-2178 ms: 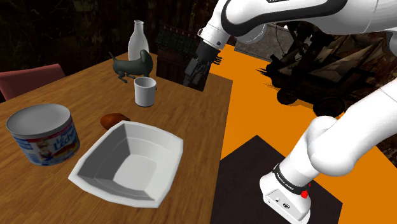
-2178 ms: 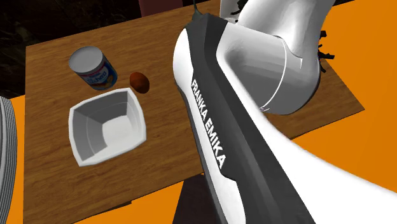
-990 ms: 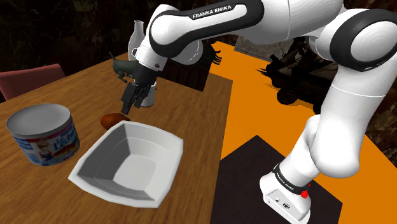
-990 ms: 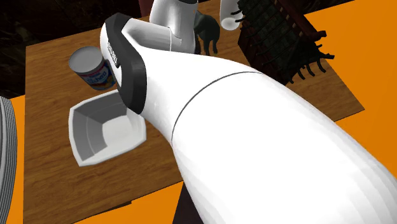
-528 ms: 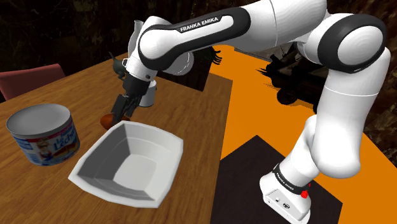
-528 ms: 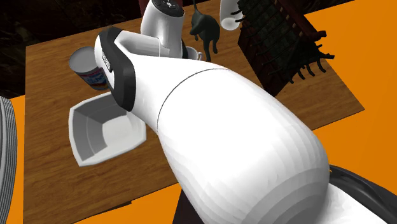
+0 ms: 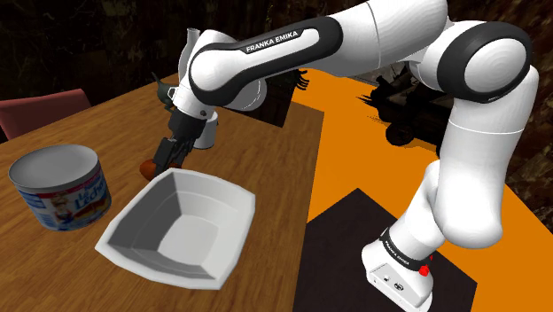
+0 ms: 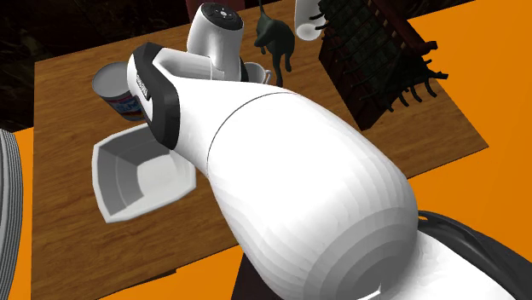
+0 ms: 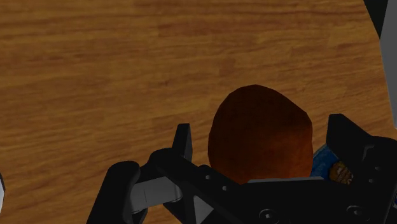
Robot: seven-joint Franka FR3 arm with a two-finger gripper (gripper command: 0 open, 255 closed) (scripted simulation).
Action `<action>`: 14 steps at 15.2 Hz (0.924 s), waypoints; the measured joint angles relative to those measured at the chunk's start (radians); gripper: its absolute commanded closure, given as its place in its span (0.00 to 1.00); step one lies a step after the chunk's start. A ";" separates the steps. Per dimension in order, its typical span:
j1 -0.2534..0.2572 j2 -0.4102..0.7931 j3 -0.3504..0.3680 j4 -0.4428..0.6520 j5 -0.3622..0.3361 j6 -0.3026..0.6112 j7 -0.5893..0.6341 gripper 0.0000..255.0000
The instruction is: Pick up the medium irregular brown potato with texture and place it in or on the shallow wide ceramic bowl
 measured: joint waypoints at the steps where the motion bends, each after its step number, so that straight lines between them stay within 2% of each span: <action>1: 0.000 0.000 0.000 0.000 0.000 0.000 0.000 1.00; 10: -0.001 -0.005 0.000 -0.005 0.002 0.005 0.000 1.00; 14: -0.001 -0.014 -0.002 0.009 -0.005 -0.023 0.010 1.00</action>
